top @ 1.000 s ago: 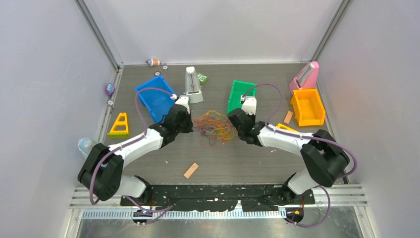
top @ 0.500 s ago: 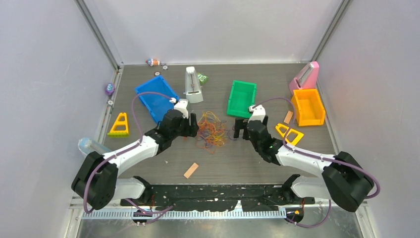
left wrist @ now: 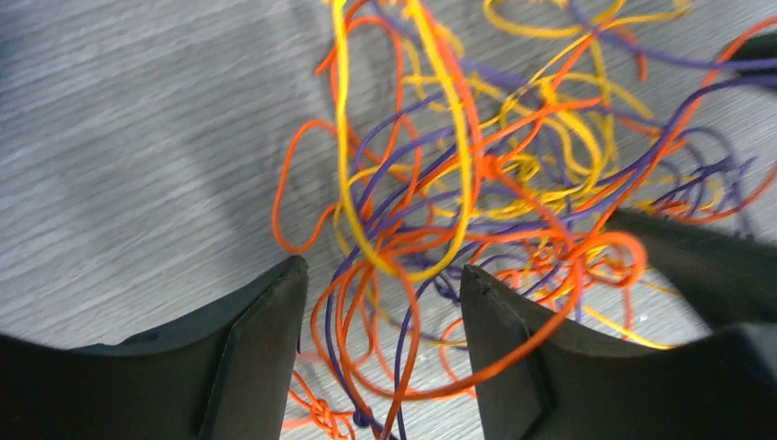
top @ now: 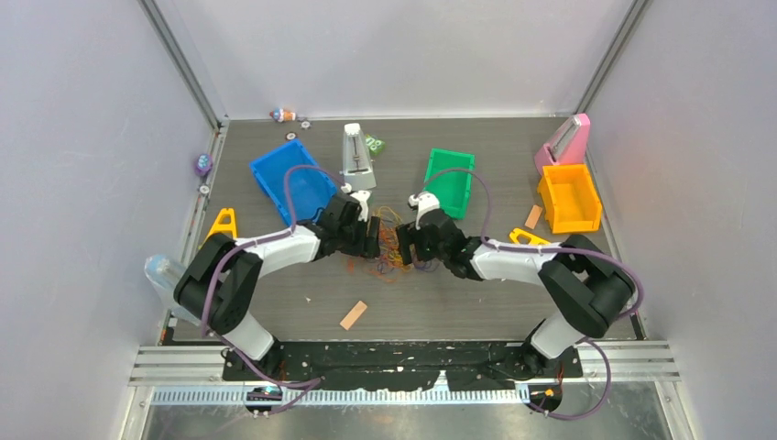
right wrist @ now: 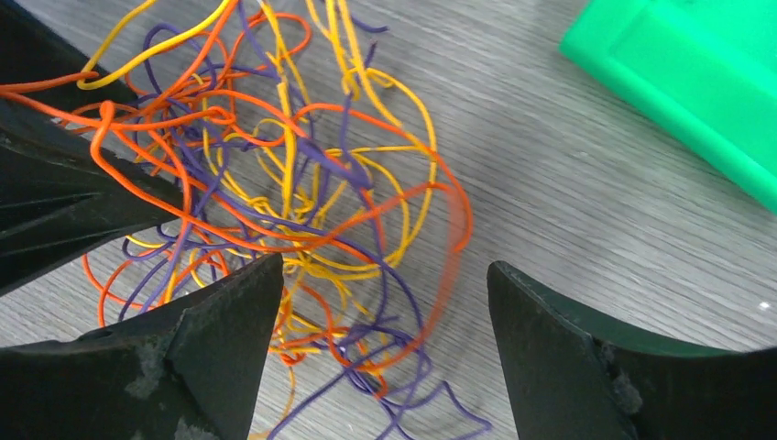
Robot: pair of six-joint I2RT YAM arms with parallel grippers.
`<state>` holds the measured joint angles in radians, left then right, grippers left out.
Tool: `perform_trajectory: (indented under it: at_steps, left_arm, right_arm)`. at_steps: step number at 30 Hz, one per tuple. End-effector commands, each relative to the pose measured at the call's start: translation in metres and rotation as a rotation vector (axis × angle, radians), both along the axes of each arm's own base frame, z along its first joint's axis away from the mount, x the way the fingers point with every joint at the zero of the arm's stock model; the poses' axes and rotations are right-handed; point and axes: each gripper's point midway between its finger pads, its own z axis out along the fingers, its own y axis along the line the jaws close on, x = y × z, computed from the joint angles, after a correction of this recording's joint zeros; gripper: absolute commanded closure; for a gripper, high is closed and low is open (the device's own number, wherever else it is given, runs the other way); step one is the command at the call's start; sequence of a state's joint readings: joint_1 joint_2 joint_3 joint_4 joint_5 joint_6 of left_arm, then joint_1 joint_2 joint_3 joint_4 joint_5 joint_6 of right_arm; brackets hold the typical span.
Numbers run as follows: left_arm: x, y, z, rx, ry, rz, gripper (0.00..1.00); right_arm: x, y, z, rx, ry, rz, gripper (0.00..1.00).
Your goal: Untangle the cables
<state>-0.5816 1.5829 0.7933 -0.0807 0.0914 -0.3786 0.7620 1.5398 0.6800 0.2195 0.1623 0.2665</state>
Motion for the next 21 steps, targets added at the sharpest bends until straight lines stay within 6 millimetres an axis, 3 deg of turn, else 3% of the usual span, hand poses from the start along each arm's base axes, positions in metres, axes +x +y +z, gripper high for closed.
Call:
perform_trajectory:
  at_steps: [1,4,6,7,9,12,16,21]
  left_arm:
    - [-0.004,-0.012,0.0,-0.014,0.055,-0.066,0.4]
    - [-0.002,-0.007,-0.006,0.031,0.069,-0.057,0.59]
    - [0.001,-0.001,-0.005,0.06,0.056,-0.032,0.88]
    - [0.003,0.005,-0.002,0.08,0.036,-0.012,0.99]
    - [0.011,0.024,0.007,0.132,-0.031,0.07,1.0]
    - [0.014,0.048,0.022,0.169,-0.132,0.169,1.0]
    - [0.016,0.068,0.042,0.172,-0.237,0.259,1.0]
    - [0.018,0.078,0.058,0.159,-0.305,0.312,1.0]
  right_arm:
    - [0.004,0.017,-0.003,-0.107,0.011,0.019,0.17]
    - [0.006,-0.015,-0.021,-0.3,0.045,-0.117,0.33]
    - [0.011,-0.031,-0.018,-0.342,0.025,-0.212,0.47]
    - [0.012,-0.038,-0.013,-0.346,0.008,-0.245,0.58]
    - [0.016,-0.058,-0.004,-0.342,-0.025,-0.341,0.72]
    - [0.025,-0.092,0.011,-0.267,-0.041,-0.495,0.82]
    - [0.022,-0.141,0.021,-0.175,-0.071,-0.662,0.86]
    - [0.014,-0.182,0.043,-0.101,-0.18,-0.838,0.86]
